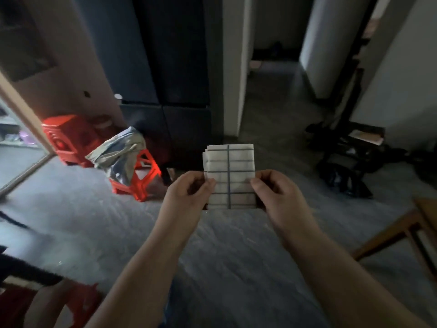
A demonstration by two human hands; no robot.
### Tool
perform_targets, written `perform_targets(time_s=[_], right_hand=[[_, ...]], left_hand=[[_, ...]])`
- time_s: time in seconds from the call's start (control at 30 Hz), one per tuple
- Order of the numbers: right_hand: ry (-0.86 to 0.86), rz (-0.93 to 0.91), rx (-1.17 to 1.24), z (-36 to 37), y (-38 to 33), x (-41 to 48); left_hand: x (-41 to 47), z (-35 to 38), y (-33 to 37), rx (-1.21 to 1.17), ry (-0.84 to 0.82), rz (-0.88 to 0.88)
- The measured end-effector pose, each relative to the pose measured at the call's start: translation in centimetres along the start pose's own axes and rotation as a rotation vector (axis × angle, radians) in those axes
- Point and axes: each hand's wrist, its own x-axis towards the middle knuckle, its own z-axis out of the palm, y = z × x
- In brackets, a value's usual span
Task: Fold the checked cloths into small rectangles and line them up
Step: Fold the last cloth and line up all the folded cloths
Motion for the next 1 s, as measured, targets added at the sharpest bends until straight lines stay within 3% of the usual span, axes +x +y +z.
perform_targets(time_s=[0.2, 0.47, 1.0], right_hand=[[0.166, 0.036, 0.065, -6.1, 2.0, 8.1], [0.343, 0.068, 0.118, -20.0, 4.2, 21.3], [0.718, 0.141, 0.024, -38.8, 7.3, 43.6]], left_hand=[[9.4, 9.1, 0.1, -0.022, -0.153, 0.003], [22.0, 26.6, 2.7, 0.0, -0.354, -0.01], [43.7, 54.5, 5.1, -0.017, -0.707, 0.012]])
